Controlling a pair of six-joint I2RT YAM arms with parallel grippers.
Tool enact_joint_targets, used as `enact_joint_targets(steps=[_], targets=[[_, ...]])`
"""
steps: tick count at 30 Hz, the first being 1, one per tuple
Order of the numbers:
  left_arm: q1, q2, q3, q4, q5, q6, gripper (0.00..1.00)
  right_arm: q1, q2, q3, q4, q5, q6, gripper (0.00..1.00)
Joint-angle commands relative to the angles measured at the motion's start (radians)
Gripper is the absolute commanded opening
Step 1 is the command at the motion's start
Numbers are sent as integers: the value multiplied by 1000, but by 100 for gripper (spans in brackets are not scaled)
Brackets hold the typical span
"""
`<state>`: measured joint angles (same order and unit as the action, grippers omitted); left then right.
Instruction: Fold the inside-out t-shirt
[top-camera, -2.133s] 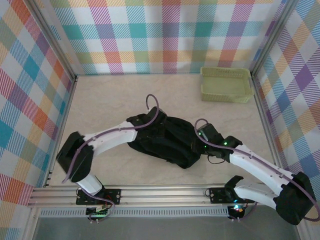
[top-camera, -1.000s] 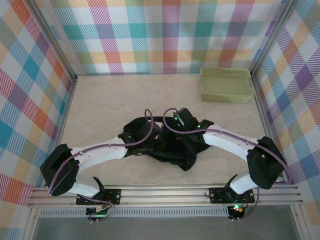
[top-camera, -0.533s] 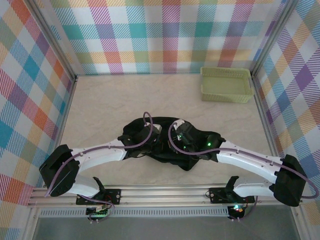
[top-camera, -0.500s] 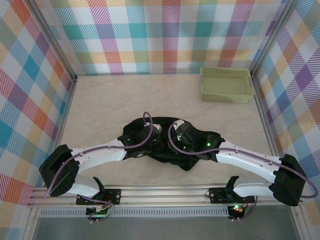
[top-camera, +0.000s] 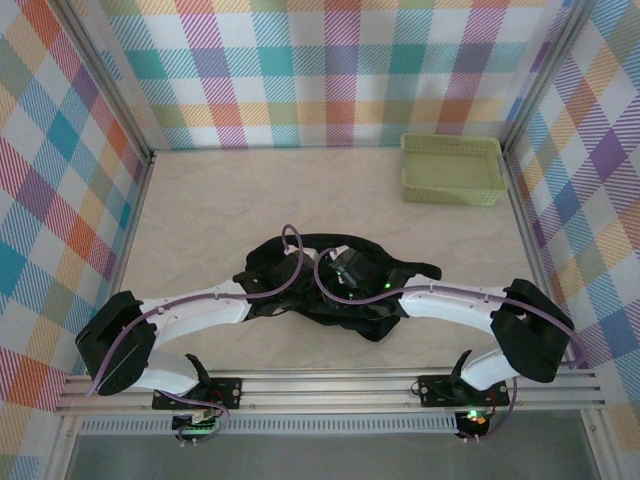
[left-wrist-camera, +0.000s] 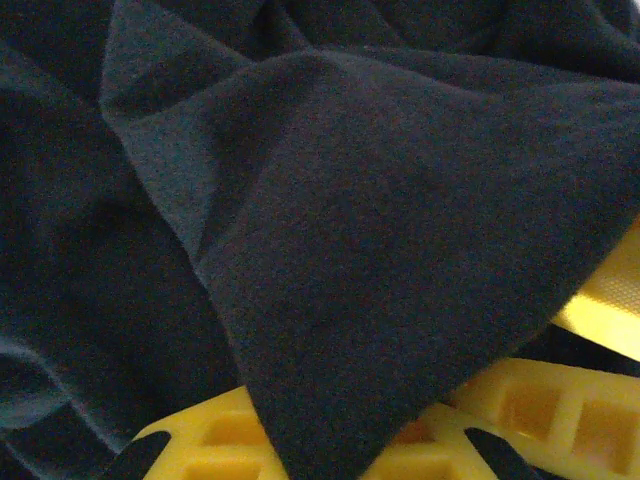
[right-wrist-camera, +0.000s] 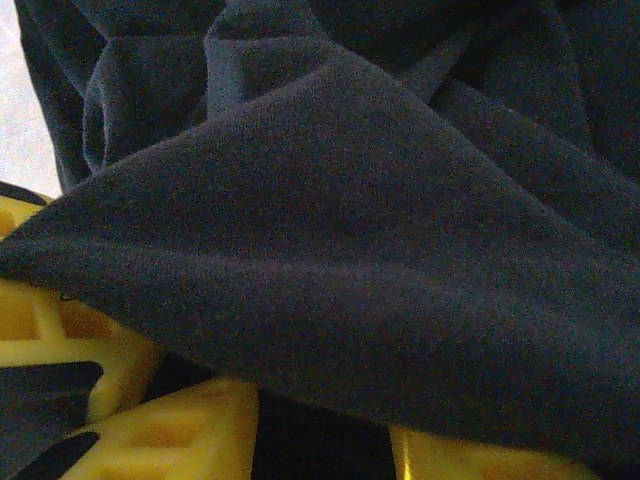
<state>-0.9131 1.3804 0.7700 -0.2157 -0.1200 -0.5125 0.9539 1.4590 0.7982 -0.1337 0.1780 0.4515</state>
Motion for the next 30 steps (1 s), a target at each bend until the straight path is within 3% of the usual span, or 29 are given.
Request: enact_joint_targets(steps=[1,6,13,19,24,30], targets=[[-10,-33,-1,36,33,-8,16,-15,47,6,129,-11,-32,40],[-10,-32,-5,38,37,-9,16,-24,94,-34,288,-33,-73,46],[-10,-41,-20,63,55,-15,16,-40,234,24,336,12,-90,43],[-10,-38,-28,87,74,-28,16,-46,304,76,338,106,-84,30],[-3,-61,-22,42,18,-31,18,-44,224,45,294,137,-57,1],[44,-84,-26,-10,-30,-50,25,-40,13,-67,192,88,-3,0]])
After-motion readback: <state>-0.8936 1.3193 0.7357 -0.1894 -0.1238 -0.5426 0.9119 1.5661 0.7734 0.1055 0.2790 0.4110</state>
